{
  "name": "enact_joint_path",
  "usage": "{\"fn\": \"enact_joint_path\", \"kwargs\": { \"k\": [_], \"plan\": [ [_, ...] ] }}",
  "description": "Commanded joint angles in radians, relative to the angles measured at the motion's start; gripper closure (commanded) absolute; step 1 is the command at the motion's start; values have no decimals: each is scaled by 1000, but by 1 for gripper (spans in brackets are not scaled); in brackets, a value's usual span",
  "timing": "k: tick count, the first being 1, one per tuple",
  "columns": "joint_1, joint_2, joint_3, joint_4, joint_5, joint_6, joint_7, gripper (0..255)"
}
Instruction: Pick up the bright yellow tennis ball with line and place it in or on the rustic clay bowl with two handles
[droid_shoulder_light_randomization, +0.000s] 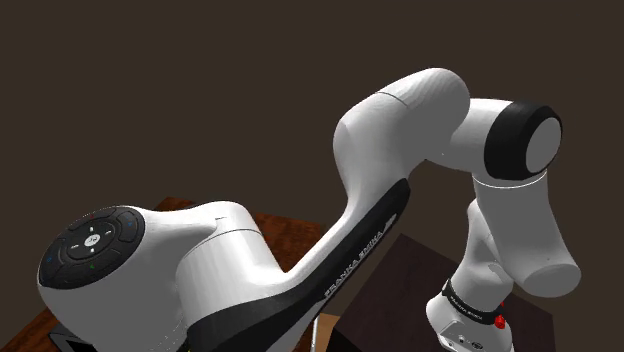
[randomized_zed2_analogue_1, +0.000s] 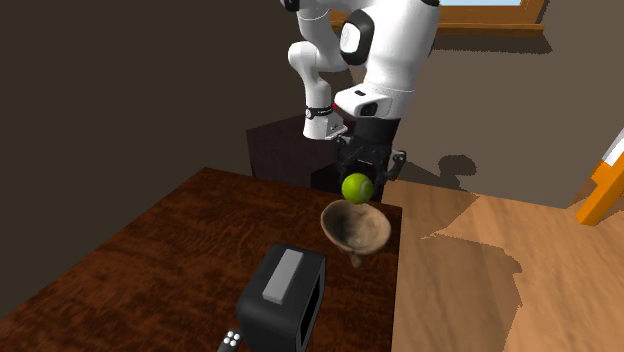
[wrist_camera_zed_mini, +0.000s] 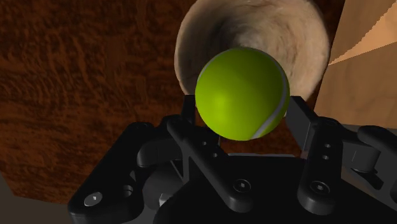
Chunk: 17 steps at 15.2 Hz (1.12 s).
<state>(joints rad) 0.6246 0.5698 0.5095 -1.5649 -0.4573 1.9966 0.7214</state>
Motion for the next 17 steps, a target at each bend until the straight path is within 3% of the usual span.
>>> {"fn": "enact_joint_path", "kwargs": {
  "k": [1,11,17],
  "plan": [
    [5,17,-5,-2,-9,17,8,255],
    [18,82,-31,-33,-50,105,42,255],
    [18,82,-31,-33,-50,105,42,255]
  ]
}}
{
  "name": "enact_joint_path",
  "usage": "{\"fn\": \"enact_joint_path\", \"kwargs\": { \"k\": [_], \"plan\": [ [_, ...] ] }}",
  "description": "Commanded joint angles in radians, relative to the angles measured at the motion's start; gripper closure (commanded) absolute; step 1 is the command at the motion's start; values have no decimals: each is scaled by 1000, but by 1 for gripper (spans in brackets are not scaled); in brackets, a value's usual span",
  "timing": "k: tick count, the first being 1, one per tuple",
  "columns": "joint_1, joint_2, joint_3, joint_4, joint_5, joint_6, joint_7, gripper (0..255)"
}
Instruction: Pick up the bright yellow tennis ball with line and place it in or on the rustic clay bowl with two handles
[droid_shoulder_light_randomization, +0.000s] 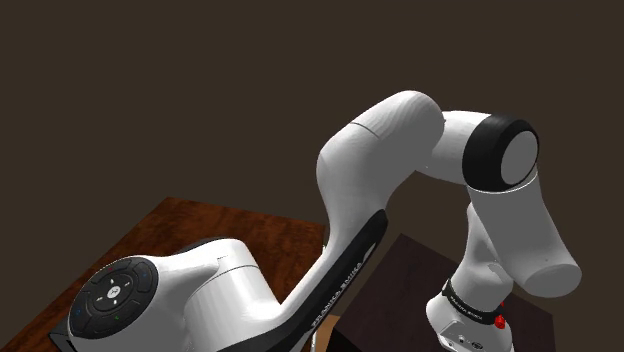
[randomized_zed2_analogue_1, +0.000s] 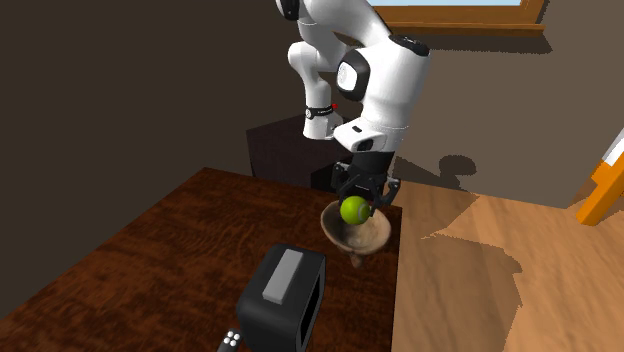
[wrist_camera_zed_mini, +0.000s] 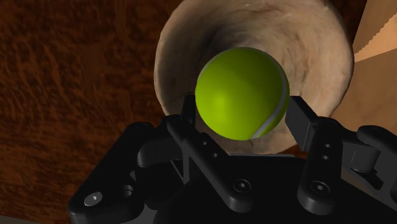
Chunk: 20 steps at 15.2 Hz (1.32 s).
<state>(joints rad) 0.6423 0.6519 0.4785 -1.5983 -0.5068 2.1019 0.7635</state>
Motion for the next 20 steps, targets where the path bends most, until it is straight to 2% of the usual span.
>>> {"fn": "enact_joint_path", "kwargs": {
  "k": [1,2,3,8,12,20],
  "plan": [
    [0,0,0,0,0,0,0,255],
    [0,0,0,0,0,0,0,255],
    [0,0,0,0,0,0,0,0],
    [0,0,0,0,0,0,0,0],
    [-1,-57,26,38,37,-90,-22,0],
    [-1,-57,26,38,37,-90,-22,0]
  ]
}}
